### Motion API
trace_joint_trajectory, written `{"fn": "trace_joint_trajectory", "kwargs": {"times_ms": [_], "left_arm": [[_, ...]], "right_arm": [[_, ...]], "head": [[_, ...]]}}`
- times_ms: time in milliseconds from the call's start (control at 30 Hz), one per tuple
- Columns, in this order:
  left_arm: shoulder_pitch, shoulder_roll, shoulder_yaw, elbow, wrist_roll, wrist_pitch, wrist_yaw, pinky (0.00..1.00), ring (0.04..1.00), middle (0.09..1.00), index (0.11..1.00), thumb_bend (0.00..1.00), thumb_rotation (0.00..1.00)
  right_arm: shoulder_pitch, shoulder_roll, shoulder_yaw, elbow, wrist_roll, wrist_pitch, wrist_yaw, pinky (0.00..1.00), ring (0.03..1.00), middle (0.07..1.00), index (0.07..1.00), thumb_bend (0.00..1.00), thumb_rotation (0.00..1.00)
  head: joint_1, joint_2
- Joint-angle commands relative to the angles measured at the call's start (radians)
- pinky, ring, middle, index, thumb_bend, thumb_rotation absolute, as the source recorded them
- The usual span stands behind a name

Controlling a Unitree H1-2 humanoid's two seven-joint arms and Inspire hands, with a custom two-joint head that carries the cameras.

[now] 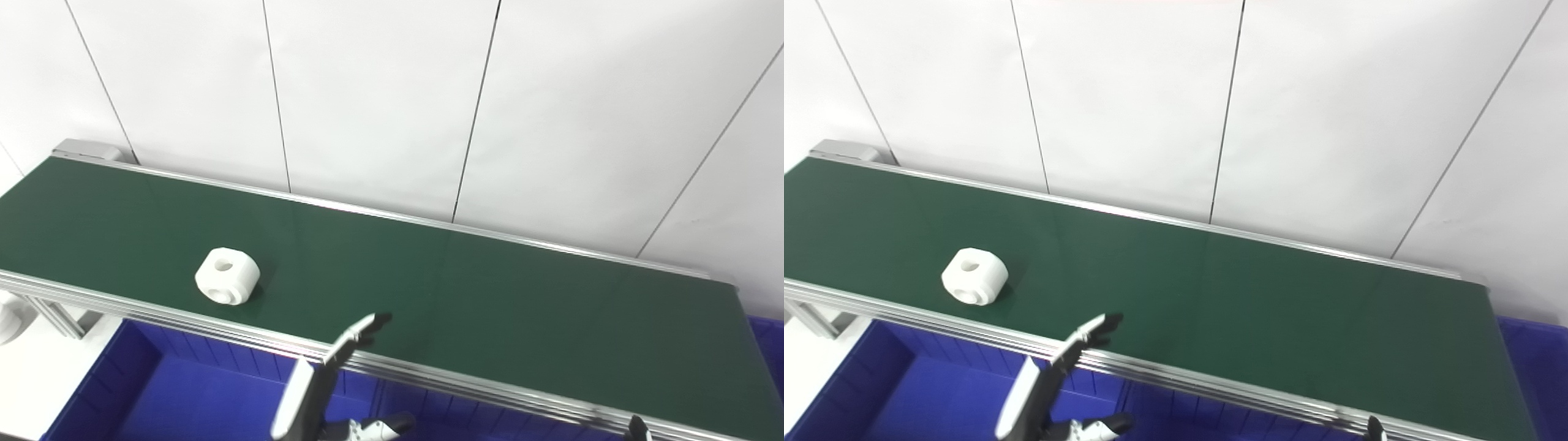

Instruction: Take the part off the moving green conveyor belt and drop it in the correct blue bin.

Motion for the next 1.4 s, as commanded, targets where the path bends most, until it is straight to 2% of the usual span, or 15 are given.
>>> {"fn": "trace_joint_trajectory", "kwargs": {"times_ms": [0,100,200,300,333,433,633,900,933,1100,1367], "left_arm": [[-0.09,0.08,0.021,-0.059,0.0,-0.001,-0.053,0.77,0.832,0.853,0.822,0.81,0.54],[-0.219,0.194,0.057,-0.091,0.056,0.023,-0.12,0.79,0.836,0.866,0.836,0.77,0.5],[-0.33,0.267,0.073,-0.071,0.087,0.063,-0.174,0.81,0.84,0.861,0.832,0.79,0.46],[-0.415,0.322,0.074,0.033,0.087,0.038,-0.188,0.79,0.833,0.845,0.815,0.81,0.4],[-0.46,0.351,0.069,0.122,0.115,-0.001,-0.172,0.82,0.837,0.84,0.81,0.82,0.41],[-0.546,0.408,0.046,0.292,0.2,-0.071,-0.134,0.86,0.844,0.833,0.806,0.84,0.41],[-0.668,0.514,-0.069,0.508,0.295,-0.078,-0.074,0.87,0.848,0.827,0.803,0.87,0.41],[-0.743,0.585,-0.173,0.696,0.273,-0.078,-0.082,0.9,0.867,0.843,0.797,0.89,0.42],[-0.747,0.591,-0.185,0.71,0.271,-0.078,-0.074,0.87,0.853,0.833,0.788,0.9,0.4],[-0.751,0.607,-0.2,0.76,0.288,-0.077,-0.097,0.87,0.855,0.834,0.783,0.9,0.34],[-0.747,0.608,-0.211,0.804,0.307,-0.056,-0.147,0.8,0.848,0.834,0.783,0.89,0.39]], "right_arm": [[-0.002,0.004,0.0,-0.037,-0.012,-0.059,-0.007,0.87,0.969,1.0,1.0,0.66,1.0],[-0.004,0.01,0.001,-0.041,-0.021,-0.059,-0.01,0.86,0.961,1.0,1.0,0.7,1.0],[-0.006,0.011,0.002,-0.04,-0.029,-0.059,-0.016,0.85,0.953,1.0,1.0,0.72,1.0],[-0.01,0.005,0.009,-0.036,-0.022,-0.059,-0.016,0.84,0.954,1.0,1.0,0.73,1.0],[-0.01,0.006,0.009,-0.038,-0.022,-0.059,-0.015,0.85,0.954,1.0,1.0,0.73,1.0],[-0.008,0.008,0.008,-0.046,-0.023,-0.059,-0.013,0.86,0.955,1.0,1.0,0.72,1.0],[-0.005,0.009,0.014,-0.051,-0.02,-0.059,-0.005,0.86,0.956,1.0,1.0,0.72,1.0],[-0.002,0.009,0.018,-0.058,-0.012,-0.059,-0.005,0.86,0.943,1.0,1.0,0.73,1.0],[-0.001,0.009,0.018,-0.058,-0.01,-0.059,-0.003,0.86,0.947,1.0,1.0,0.74,1.0],[0.003,0.01,0.018,-0.068,-0.008,-0.059,0.001,0.85,0.944,1.0,1.0,0.75,1.0],[0.006,0.007,0.016,-0.073,-0.003,-0.059,0.006,0.86,0.928,1.0,1.0,0.74,1.0]], "head": [[-0.007,0.006],[-0.013,0.013],[-0.014,0.015],[-0.017,0.018],[-0.018,0.022],[-0.018,0.025],[-0.031,0.029],[-0.039,0.04],[-0.039,0.04],[-0.048,0.049],[-0.051,0.057]]}}
